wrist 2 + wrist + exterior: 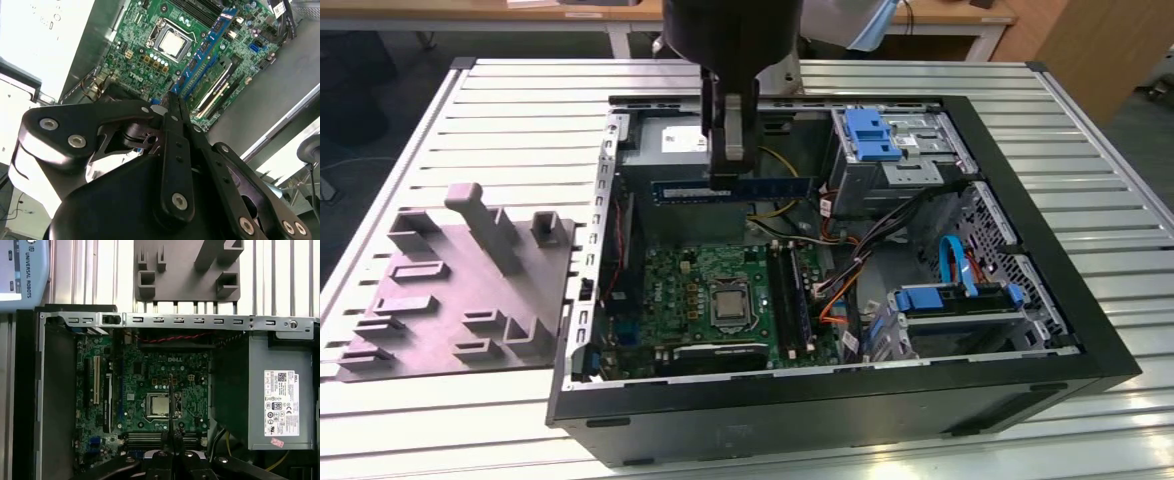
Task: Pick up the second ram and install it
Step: 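Pick up the second ram and move it above second insertion slot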
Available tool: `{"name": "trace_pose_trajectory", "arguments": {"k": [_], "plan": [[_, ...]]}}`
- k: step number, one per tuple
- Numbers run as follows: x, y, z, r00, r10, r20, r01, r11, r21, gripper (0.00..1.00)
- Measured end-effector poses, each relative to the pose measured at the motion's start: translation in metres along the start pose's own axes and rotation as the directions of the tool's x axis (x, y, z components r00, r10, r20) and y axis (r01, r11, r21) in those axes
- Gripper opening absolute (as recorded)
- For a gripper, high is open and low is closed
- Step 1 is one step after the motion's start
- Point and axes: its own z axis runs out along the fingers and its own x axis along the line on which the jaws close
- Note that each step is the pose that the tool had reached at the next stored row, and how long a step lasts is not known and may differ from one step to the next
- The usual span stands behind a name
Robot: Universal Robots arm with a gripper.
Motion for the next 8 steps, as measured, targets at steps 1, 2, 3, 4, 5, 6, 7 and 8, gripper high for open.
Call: {"name": "trace_pose_trajectory", "arguments": {"k": [1, 2, 3, 4, 5, 6, 7, 8], "plan": [[-0.0001, -0.0009, 0.0009, 1.0000, 0.000, 0.0007, 0.000, 1.0000, 0.0000, 0.11], [-0.0001, -0.0021, 0.0017, 1.0000, 0.000, 0.0010, 0.000, 1.0000, 0.0000, 0.11], [-0.0001, -0.0032, 0.0027, 1.0000, 0.000, 0.0010, 0.000, 1.0000, -0.0001, 0.11], [0.0000, -0.0043, 0.0042, 1.0000, 0.000, 0.0010, 0.000, 1.0000, -0.0002, 0.11], [0.0000, -0.0052, 0.0061, 1.0000, 0.000, 0.0012, 0.000, 1.0000, -0.0002, 0.11], [0.0001, -0.0062, 0.0079, 1.0000, 0.000, 0.0012, 0.000, 1.0000, -0.0003, 0.11], [0.0002, -0.0072, 0.0096, 1.0000, 0.000, 0.0012, 0.000, 1.0000, -0.0004, 0.11], [0.0002, -0.0083, 0.0110, 1.0000, 0.000, 0.0013, 0.000, 1.0000, -0.0005, 0.11]]}}
